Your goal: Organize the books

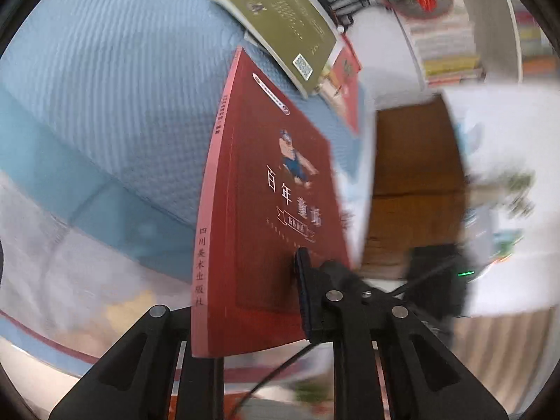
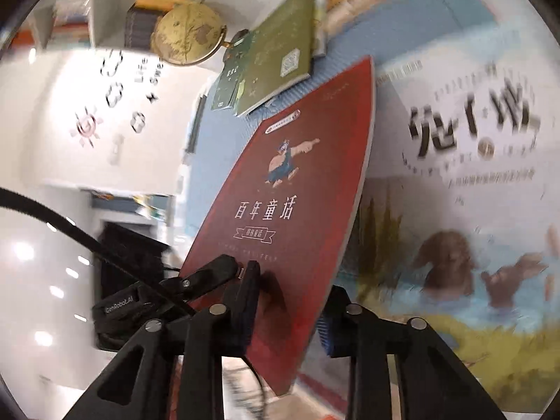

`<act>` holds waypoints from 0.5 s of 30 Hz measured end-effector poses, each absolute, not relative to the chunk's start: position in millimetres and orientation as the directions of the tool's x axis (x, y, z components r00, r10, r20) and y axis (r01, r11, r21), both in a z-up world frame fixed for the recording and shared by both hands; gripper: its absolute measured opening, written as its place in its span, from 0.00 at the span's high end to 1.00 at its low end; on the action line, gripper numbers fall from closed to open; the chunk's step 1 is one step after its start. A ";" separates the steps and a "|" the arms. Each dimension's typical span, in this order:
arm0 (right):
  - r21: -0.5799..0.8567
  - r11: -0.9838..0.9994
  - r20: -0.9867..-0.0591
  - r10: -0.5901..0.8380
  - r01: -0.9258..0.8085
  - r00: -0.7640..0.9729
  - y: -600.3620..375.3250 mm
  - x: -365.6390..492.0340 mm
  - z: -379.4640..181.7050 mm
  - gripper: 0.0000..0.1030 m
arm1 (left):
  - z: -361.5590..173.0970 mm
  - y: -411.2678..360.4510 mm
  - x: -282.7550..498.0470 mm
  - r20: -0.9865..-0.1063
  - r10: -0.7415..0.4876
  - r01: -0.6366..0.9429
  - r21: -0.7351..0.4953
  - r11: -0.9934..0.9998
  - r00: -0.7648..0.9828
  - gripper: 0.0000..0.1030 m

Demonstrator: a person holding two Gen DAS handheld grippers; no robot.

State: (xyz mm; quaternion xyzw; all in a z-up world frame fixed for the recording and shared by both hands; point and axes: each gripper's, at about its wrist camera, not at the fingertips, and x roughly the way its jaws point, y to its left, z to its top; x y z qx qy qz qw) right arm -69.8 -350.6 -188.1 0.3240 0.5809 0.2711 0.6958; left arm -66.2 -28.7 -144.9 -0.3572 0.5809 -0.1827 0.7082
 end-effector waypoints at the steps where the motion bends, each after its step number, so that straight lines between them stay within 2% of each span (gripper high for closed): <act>1: 0.713 0.699 -0.680 0.709 -0.054 0.186 -342.5 -70.8 -179.9 0.77 | -142.5 -31.9 -65.3 -0.714 -0.652 -0.142 -0.695 0.705 0.257 0.85; 5: 0.510 0.829 -0.791 0.557 -0.230 0.252 -309.2 -74.3 -153.3 0.77 | -122.4 -45.3 -63.9 -0.781 -0.556 -0.055 -0.592 0.804 0.284 0.85; 15: 0.423 0.831 -0.777 0.538 -0.362 0.327 -311.3 -94.8 -113.3 0.76 | -81.1 -36.1 -75.2 -0.738 -0.582 0.048 -0.605 0.795 0.340 0.86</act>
